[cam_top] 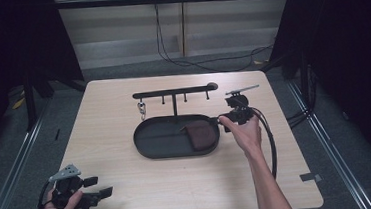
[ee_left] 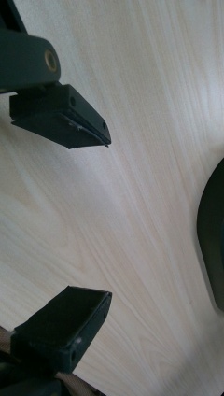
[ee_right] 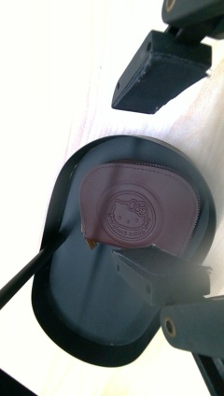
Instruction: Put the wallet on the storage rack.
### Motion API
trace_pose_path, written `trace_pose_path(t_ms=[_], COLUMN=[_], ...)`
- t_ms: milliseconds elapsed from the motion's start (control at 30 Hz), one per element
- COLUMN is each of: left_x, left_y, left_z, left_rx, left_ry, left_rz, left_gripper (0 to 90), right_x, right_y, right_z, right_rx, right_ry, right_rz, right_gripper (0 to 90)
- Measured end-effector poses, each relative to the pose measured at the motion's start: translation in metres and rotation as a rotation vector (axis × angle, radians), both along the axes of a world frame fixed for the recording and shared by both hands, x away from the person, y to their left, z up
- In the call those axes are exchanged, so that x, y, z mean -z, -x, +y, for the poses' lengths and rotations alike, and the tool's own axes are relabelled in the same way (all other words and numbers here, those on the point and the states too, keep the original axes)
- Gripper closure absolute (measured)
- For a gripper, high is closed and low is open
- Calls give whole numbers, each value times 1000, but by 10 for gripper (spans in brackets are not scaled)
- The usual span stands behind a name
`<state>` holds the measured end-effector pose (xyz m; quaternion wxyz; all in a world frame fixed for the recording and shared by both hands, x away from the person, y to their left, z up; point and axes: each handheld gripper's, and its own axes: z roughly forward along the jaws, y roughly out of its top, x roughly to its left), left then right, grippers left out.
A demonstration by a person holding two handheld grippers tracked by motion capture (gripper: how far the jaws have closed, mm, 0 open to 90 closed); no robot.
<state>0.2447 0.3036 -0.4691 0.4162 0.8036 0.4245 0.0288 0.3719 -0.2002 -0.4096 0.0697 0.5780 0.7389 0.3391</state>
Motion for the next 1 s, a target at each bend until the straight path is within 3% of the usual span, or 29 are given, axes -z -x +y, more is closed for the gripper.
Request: trace_pose_path(t_ms=[100, 267, 367, 467, 900, 1000], left_x=[-1, -2, -1, -1, -1, 0], left_y=[0, 1, -1, 0, 0, 0], left_z=[6, 7, 6, 6, 7, 6], left_rx=[-24, -30, -32, -49, -48, -52], left_ry=[16, 12, 8, 13, 6, 8], left_rz=[-8, -9, 19, 13, 1, 7], left_gripper=[208, 208, 204, 196, 196, 196], right_x=[-4, -6, -3, 0, 10, 13], right_y=[5, 16, 22, 31, 62, 70], right_z=[-2, -13, -18, -24, -37, -44], right_rx=[7, 5, 11, 19, 18, 25], right_ry=[39, 40, 50, 19, 52, 26], right_rz=[-31, -52, -50, -73, -103, -106], right_gripper=[229, 222, 214, 214, 227, 244])
